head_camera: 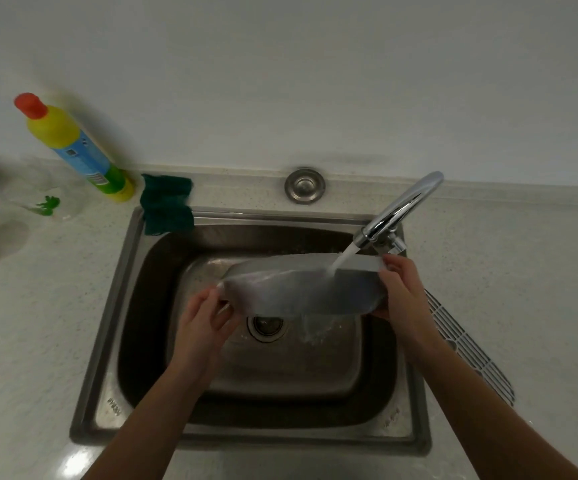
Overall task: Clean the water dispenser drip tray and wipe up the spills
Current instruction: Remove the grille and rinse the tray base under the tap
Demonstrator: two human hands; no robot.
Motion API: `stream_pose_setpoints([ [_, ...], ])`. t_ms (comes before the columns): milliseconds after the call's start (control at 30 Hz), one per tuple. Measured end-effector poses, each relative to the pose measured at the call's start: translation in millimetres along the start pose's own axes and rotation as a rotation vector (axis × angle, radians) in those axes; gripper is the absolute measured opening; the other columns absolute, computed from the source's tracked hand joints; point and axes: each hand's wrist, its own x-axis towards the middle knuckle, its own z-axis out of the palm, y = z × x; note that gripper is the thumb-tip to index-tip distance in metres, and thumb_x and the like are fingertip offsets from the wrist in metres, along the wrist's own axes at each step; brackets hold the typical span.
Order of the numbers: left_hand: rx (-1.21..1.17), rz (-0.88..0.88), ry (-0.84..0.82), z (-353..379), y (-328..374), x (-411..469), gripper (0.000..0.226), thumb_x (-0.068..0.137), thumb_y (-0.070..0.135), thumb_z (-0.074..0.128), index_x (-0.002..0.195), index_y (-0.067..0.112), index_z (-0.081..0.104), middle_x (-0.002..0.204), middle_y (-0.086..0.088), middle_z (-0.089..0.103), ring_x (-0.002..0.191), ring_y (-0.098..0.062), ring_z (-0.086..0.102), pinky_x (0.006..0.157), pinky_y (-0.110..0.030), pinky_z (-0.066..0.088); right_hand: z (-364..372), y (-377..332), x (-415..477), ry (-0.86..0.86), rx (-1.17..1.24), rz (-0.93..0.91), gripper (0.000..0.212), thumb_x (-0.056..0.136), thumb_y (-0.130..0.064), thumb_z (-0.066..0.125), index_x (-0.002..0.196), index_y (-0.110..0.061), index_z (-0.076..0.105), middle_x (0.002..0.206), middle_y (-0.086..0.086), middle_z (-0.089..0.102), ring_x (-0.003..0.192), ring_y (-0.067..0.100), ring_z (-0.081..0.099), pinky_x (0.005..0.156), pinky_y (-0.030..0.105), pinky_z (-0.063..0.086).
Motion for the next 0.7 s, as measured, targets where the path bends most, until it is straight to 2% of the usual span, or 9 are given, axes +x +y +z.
stream_pose_setpoints([
  [67, -0.015, -0.065, -0.006, -2.6, -3.2, 3.2, 0.035, 0.098, 0.040, 0.062, 0.125, 0.018, 0.062, 0.124, -0.011, 0.075, 0.110, -0.024, 0.075, 0.088, -0.040, 0.061, -1.6, -3.8, -9.3, -0.026, -0.103, -0.125, 0.047, 0.092, -0.033, 0.052, 0.138, -0.036, 0.043, 0.128, -0.013, 0.052, 0.120, 0.019, 0.056, 0.096, 0.052, 0.057],
  [133, 0.027, -0.082, 0.021, -2.0, -3.1, 5.2, 0.051, 0.083, 0.042, 0.075, 0.124, 0.016, 0.059, 0.120, -0.012, 0.074, 0.104, -0.023, 0.077, 0.088, -0.041, 0.061, -3.1, -2.0, -18.2, -0.069, -0.162, -0.202, 0.060, 0.087, -0.028, 0.052, 0.144, -0.040, 0.036, 0.137, -0.015, 0.048, 0.123, 0.013, 0.054, 0.095, 0.042, 0.055],
  [233, 0.093, -0.025, -0.013, 0.2, 5.5, 6.2, 0.062, 0.075, 0.038, 0.081, 0.130, 0.017, 0.061, 0.123, -0.010, 0.074, 0.105, -0.021, 0.076, 0.087, -0.035, 0.063, -10.5, 9.4, -21.6, -0.165, -0.111, -0.188, 0.072, 0.086, -0.030, 0.059, 0.149, -0.047, 0.029, 0.126, -0.041, 0.046, 0.113, -0.006, 0.057, 0.077, 0.018, 0.058],
  [300, 0.109, 0.055, -0.077, -0.7, 15.2, 4.5, 0.058, 0.075, 0.032, 0.082, 0.129, 0.016, 0.066, 0.123, -0.010, 0.075, 0.110, -0.023, 0.075, 0.087, -0.031, 0.062, -14.7, 19.9, -17.3, -0.231, -0.085, -0.115, 0.079, 0.084, -0.038, 0.071, 0.148, -0.051, 0.028, 0.118, -0.048, 0.045, 0.104, -0.017, 0.057, 0.071, 0.009, 0.054],
  [367, 0.189, 0.170, -0.118, -3.6, 24.0, 1.1, 0.053, 0.076, 0.024, 0.083, 0.127, 0.020, 0.069, 0.121, -0.007, 0.076, 0.108, -0.021, 0.075, 0.086, -0.031, 0.063, -16.5, 30.4, -11.1, -0.274, -0.162, -0.073, 0.098, 0.075, -0.046, 0.085, 0.150, -0.051, 0.023, 0.125, -0.042, 0.039, 0.107, -0.015, 0.053, 0.075, 0.011, 0.052],
  [433, 0.357, 0.294, -0.150, -7.2, 31.3, -3.3, 0.055, 0.078, 0.015, 0.084, 0.128, 0.027, 0.066, 0.123, 0.000, 0.073, 0.110, -0.014, 0.073, 0.084, -0.027, 0.063, -17.7, 38.4, -4.5, -0.302, -0.263, -0.067, 0.109, 0.067, -0.045, 0.090, 0.152, -0.045, 0.022, 0.126, -0.033, 0.040, 0.110, -0.007, 0.050, 0.082, 0.015, 0.047],
  [567, 0.683, 0.478, -0.237, -16.0, 38.8, -4.8, 0.062, 0.074, 0.011, 0.089, 0.123, 0.035, 0.059, 0.125, 0.010, 0.067, 0.116, -0.006, 0.066, 0.085, -0.018, 0.059, -23.4, 39.5, 10.4, -0.311, -0.451, -0.137, 0.094, 0.063, -0.034, 0.095, 0.138, -0.043, 0.038, 0.120, -0.026, 0.050, 0.109, -0.001, 0.054, 0.086, 0.020, 0.051],
  [633, 0.813, 0.489, -0.226, -18.9, 36.5, -3.0, 0.065, 0.069, 0.013, 0.092, 0.118, 0.038, 0.056, 0.121, 0.012, 0.067, 0.114, -0.002, 0.065, 0.088, -0.022, 0.059, -24.0, 33.6, 17.2, -0.253, -0.568, -0.262, 0.088, 0.061, -0.032, 0.095, 0.131, -0.043, 0.043, 0.117, -0.028, 0.049, 0.106, -0.005, 0.051, 0.087, 0.020, 0.047],
  [700, 0.951, 0.498, -0.207, -21.5, 30.2, 0.9, 0.069, 0.067, 0.017, 0.094, 0.114, 0.041, 0.050, 0.120, 0.017, 0.062, 0.110, 0.000, 0.064, 0.091, -0.026, 0.058, -22.5, 25.7, 21.6, -0.197, -0.639, -0.416, 0.086, 0.061, -0.035, 0.095, 0.131, -0.041, 0.045, 0.119, -0.023, 0.051, 0.104, -0.005, 0.049, 0.086, 0.015, 0.040],
])
